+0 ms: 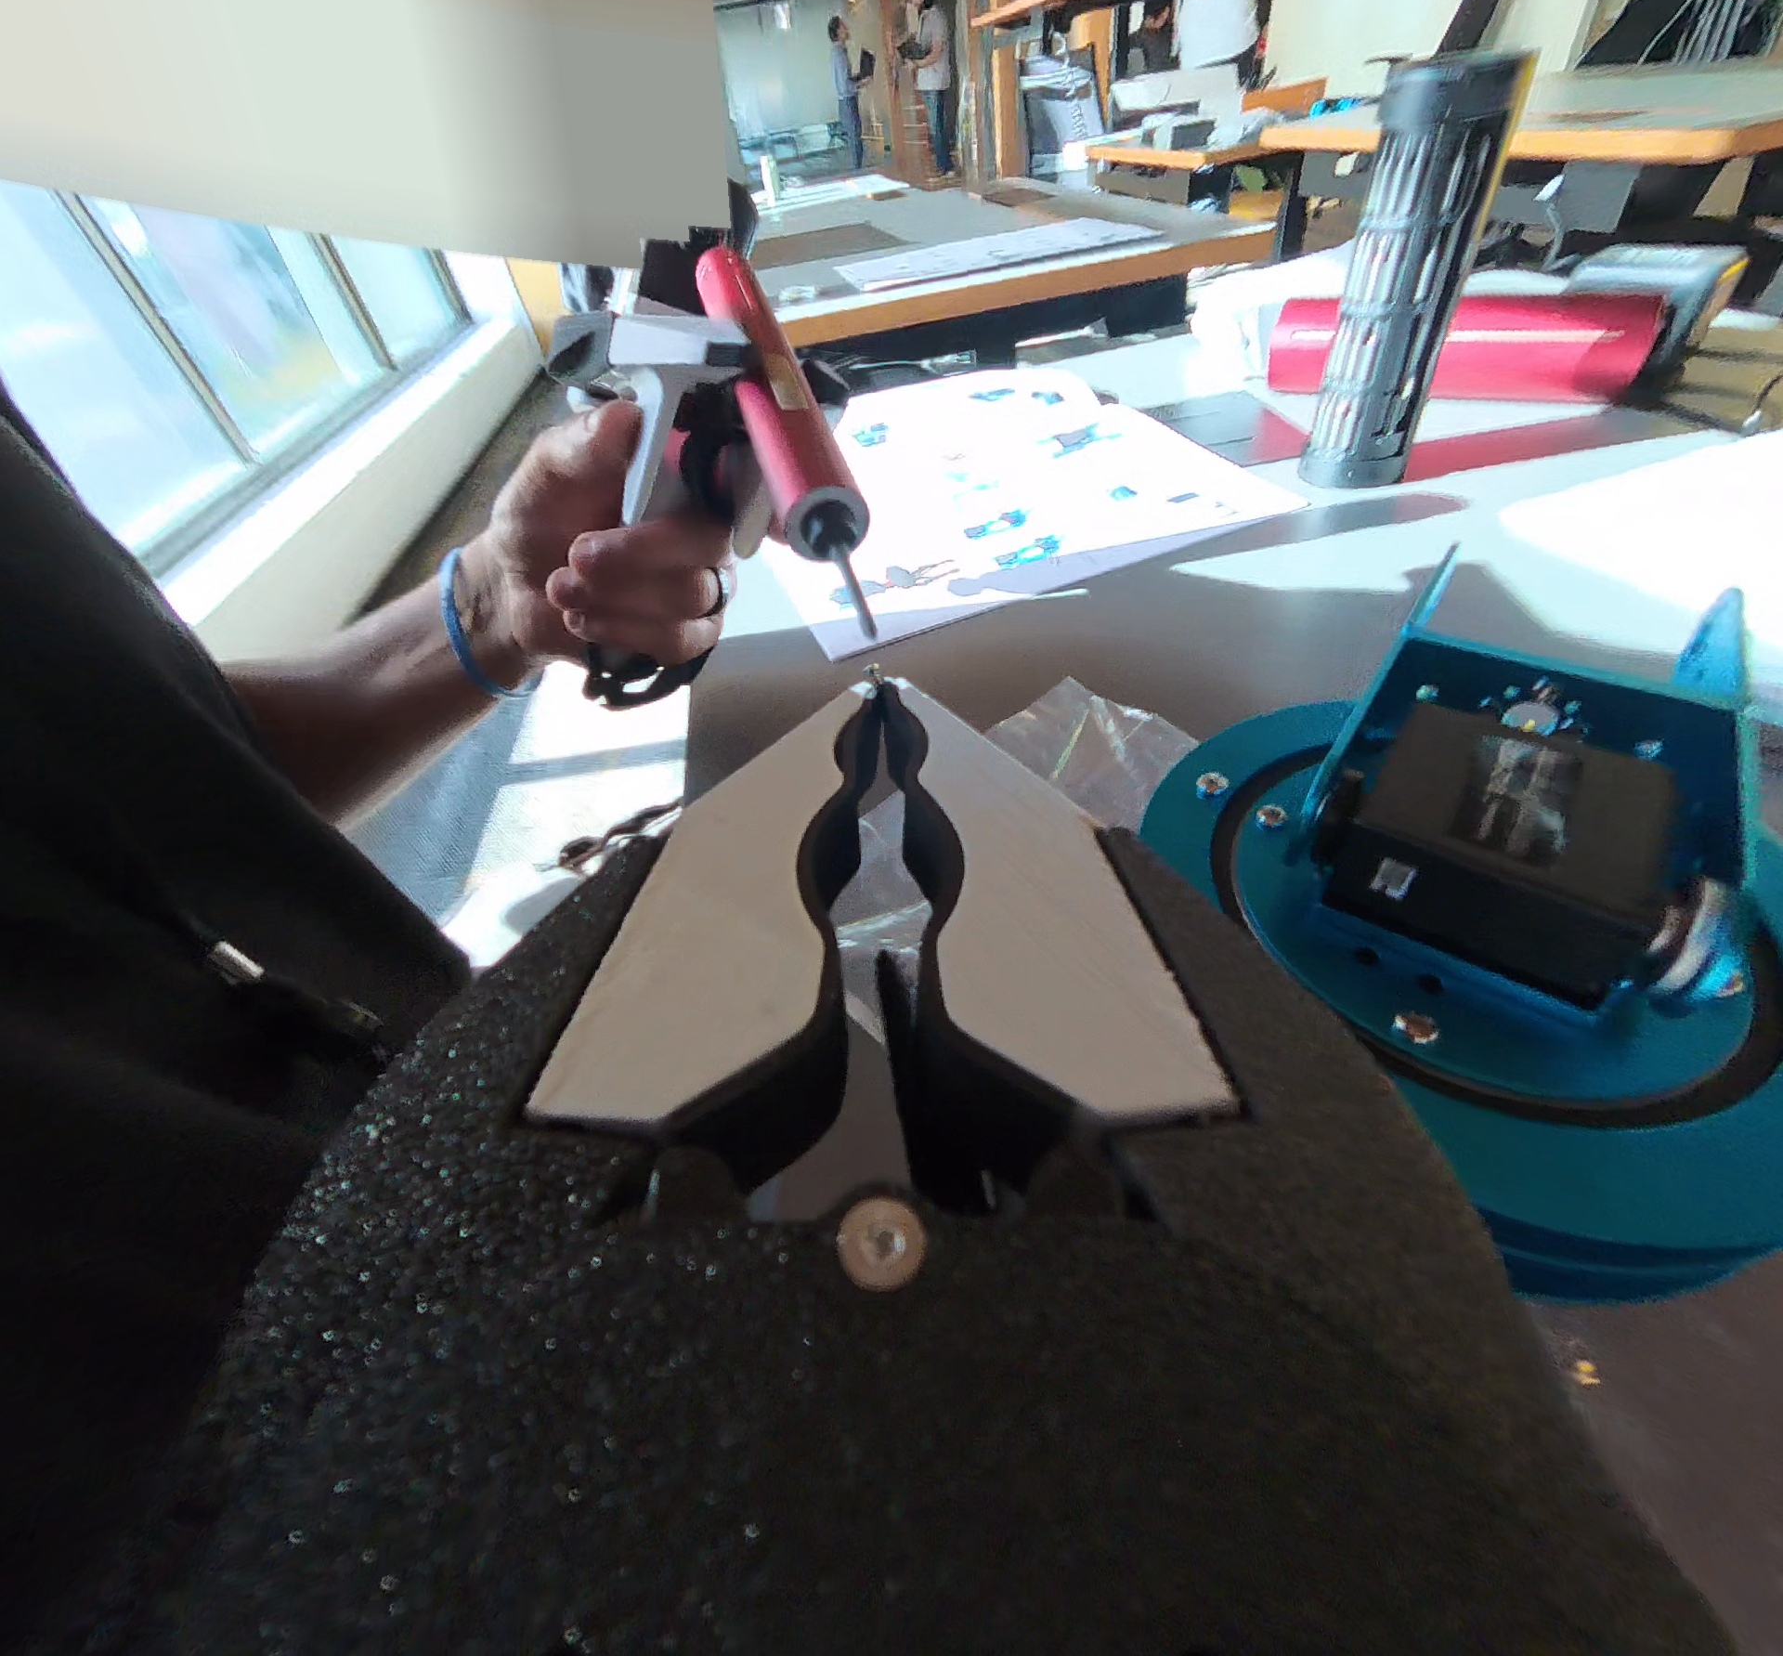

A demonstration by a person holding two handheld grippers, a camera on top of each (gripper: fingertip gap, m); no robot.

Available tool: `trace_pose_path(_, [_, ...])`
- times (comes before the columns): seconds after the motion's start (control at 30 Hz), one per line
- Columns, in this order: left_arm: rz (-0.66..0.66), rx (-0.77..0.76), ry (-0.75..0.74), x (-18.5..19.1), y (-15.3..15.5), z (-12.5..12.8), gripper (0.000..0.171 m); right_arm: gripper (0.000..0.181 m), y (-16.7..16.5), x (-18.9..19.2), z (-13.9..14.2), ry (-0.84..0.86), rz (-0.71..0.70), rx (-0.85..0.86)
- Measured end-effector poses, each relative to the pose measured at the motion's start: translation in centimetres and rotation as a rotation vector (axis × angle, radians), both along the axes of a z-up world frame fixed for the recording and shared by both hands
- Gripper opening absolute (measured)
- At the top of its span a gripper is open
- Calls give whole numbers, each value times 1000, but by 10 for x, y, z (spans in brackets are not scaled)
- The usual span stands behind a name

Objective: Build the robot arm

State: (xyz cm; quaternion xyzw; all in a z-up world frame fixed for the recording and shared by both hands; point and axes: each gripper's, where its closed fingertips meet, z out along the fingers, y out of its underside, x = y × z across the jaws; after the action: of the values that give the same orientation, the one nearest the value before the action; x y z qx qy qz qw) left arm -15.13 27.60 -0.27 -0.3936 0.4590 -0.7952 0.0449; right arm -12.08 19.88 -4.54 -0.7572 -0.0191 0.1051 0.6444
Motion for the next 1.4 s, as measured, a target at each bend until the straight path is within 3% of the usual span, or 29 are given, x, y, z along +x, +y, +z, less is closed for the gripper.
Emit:
trace_pose_path(1.1, [28, 34, 7, 0, 5, -5, 19, 0, 7, 3, -4, -42, -27, -31])
trace_pose_path(1.4, [73, 204, 13, 4, -3, -15, 21, 0, 5, 14, -18, -198, -118, -146])
